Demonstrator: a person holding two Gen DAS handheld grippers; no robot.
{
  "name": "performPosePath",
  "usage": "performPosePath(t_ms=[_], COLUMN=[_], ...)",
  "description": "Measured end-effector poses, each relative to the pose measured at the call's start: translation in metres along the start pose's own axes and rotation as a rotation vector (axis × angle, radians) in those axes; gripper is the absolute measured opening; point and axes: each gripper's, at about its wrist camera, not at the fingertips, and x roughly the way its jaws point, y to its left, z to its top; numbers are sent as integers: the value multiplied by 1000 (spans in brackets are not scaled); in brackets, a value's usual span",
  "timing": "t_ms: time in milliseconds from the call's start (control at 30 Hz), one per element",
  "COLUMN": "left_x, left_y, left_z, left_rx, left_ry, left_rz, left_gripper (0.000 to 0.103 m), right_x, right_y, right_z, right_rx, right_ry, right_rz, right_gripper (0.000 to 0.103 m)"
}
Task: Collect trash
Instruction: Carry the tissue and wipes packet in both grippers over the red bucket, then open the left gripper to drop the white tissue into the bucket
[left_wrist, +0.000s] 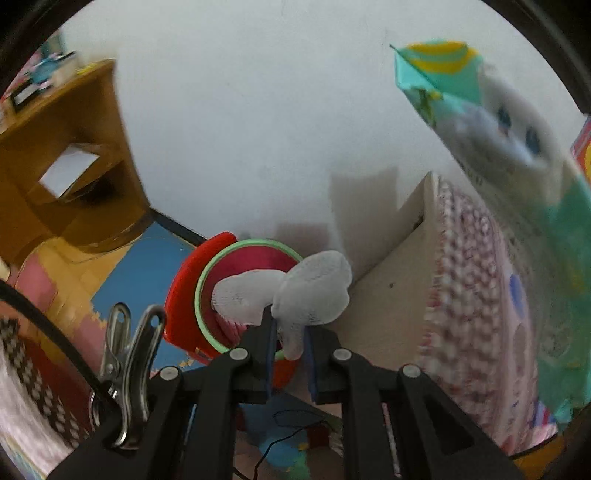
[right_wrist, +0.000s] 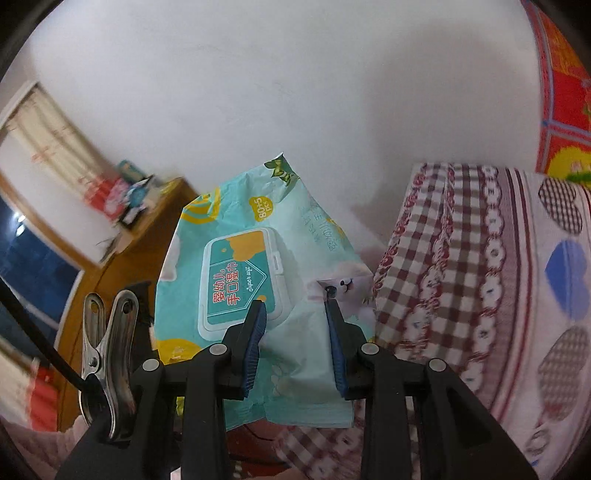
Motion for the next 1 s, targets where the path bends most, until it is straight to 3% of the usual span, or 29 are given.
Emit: performPosePath(t_ms=[267,667,800,1000], left_x=[86,174,185,191], left_y=[41,63,64,64], left_z=[17,11,13,13], left_rx=[120,131,126,117], left_ry=[114,222,242,278], left_rz=[-61,-137,-154,-164], left_gripper=[14,18,33,46], right_x=[50,108,123,136], right_y=[22,38,42,41], right_z=[-10,-9,-6,-8], right_rx=[68,62,58,35], right_ry=[12,78,91,102], right_rz=[-149,-278,-304,-330], right_gripper=[33,33,33,33])
